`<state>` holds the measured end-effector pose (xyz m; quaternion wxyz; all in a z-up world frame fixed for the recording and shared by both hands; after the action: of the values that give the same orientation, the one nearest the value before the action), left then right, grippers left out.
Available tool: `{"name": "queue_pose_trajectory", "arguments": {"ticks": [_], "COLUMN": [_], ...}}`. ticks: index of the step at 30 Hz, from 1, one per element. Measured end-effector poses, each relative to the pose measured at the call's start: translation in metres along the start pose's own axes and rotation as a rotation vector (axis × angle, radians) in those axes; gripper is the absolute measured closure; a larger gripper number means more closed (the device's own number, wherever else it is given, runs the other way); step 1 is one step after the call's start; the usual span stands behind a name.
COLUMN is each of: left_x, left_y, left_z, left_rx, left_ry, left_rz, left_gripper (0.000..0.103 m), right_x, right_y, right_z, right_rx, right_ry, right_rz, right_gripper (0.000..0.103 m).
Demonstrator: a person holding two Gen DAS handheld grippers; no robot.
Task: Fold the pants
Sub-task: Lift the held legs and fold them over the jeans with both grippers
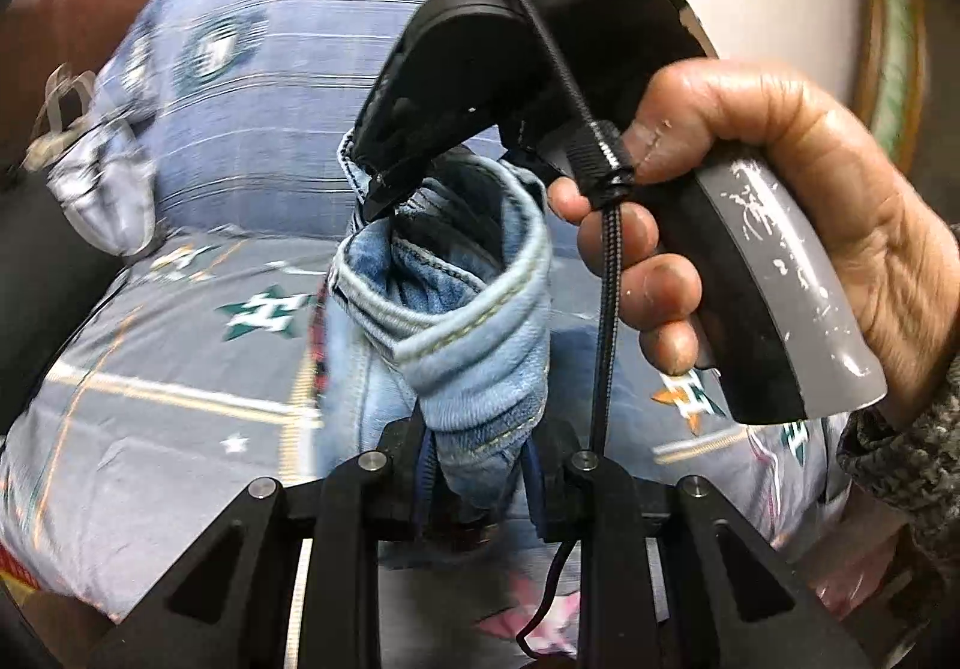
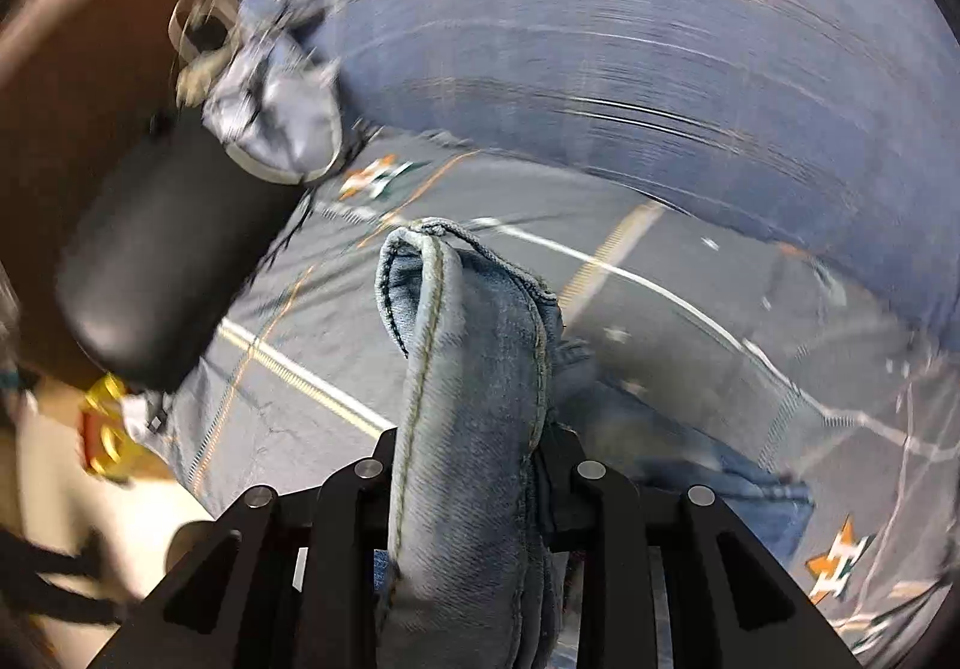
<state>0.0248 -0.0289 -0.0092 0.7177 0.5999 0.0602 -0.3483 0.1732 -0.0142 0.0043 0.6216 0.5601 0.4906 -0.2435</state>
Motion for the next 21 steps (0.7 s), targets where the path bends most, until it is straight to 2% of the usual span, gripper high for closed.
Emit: {"name": "queue_pose_trajectory", "arguments": {"ticks": [3,5,6,7,9,11,14,17,19,21], "left_x": [0.025,0.041,0.049,0.054,0.058,0.051,0.036,0.015,0.005,0.000], "left_y": [-0.008,-0.021,-0.029,-0.036,-0.048,-0.058,-0.058,-0.055,-0.054,-0.054], "left_z": [0.036,0.057,0.066,0.074,0.085,0.095,0.092,0.087,0.080,0.070], "left_rx": [0.092,0.155,0.187,0.210,0.254,0.305,0.337,0.336,0.343,0.333], "left_ry": [-0.001,-0.005,-0.011,-0.020,-0.053,-0.095,-0.164,-0.211,-0.193,-0.166], "left_rz": [-0.044,-0.090,-0.126,-0.160,-0.207,-0.237,-0.242,-0.230,-0.212,-0.207], "left_gripper": [0.080,0.079,0.079,0.078,0.076,0.070,0.067,0.061,0.059,0.058], "right_x": [-0.006,-0.004,-0.001,0.000,0.003,0.001,-0.020,-0.058,-0.076,-0.089], "right_y": [-0.017,-0.034,-0.043,-0.050,-0.069,-0.084,-0.097,-0.092,-0.085,-0.073], "right_z": [0.053,0.098,0.117,0.131,0.166,0.186,0.207,0.202,0.188,0.156], "right_rx": [0.107,0.187,0.221,0.244,0.295,0.322,0.380,0.389,0.378,0.342], "right_ry": [0.079,0.110,0.101,0.080,-0.041,-0.086,-0.102,-0.097,-0.021,0.097], "right_rz": [0.030,0.060,0.070,0.080,0.103,0.113,0.164,0.263,0.307,0.323], "right_gripper": [0.073,0.066,0.060,0.058,0.058,0.058,0.057,0.056,0.056,0.056]}}
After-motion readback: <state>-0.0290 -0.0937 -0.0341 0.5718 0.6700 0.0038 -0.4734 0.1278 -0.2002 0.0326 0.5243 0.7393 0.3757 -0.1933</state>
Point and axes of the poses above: each gripper's, at about its wrist camera, not at the fingertips, and x roughly the way its jaws point, z to its right, y to its top, the point moved 4 cm from there along x, roughly the way its jaws point, and after that the axes turned 7 degrees about -y, right-handed, at the moved point
